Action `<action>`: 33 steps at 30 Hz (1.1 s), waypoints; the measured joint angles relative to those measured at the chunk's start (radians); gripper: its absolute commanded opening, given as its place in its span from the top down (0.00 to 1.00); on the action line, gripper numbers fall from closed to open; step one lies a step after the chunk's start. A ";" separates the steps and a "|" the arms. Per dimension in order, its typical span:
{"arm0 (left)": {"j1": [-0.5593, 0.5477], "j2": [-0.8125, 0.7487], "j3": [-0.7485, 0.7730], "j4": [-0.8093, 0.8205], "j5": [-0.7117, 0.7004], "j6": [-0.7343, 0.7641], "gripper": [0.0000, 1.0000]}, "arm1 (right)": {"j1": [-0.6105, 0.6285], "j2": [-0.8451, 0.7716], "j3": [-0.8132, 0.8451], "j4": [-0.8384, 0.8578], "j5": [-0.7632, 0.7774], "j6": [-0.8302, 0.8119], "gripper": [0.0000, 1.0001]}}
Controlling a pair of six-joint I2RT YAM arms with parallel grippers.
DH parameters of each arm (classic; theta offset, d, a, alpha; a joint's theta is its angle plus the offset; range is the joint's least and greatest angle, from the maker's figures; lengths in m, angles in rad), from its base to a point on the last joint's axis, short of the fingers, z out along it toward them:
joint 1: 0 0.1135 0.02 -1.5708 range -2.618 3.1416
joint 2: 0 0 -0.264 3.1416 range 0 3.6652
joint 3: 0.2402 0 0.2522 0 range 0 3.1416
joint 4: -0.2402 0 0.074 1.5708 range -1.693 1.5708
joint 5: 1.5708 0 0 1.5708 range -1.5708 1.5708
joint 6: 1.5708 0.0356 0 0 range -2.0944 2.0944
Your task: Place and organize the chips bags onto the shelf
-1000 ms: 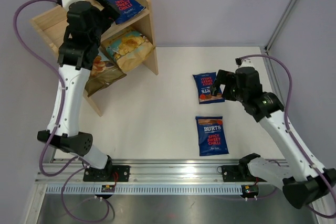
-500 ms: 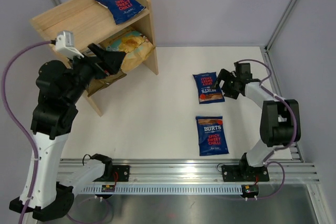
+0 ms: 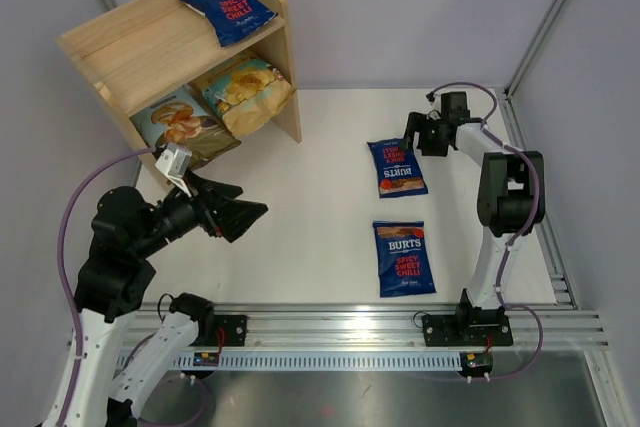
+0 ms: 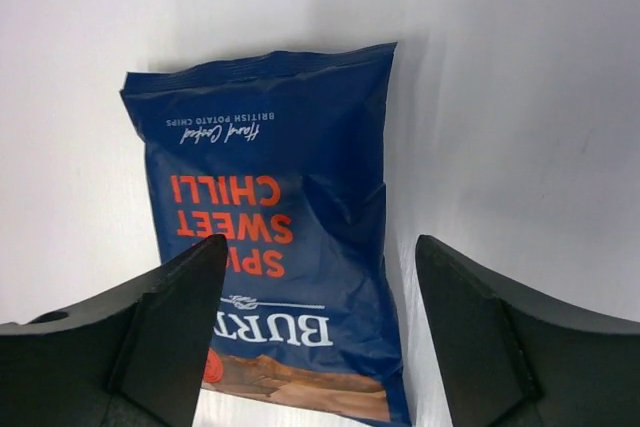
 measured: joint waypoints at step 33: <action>-0.184 0.009 -0.513 0.364 -0.311 -0.171 0.01 | 0.190 -0.380 -0.401 0.310 0.077 0.572 0.97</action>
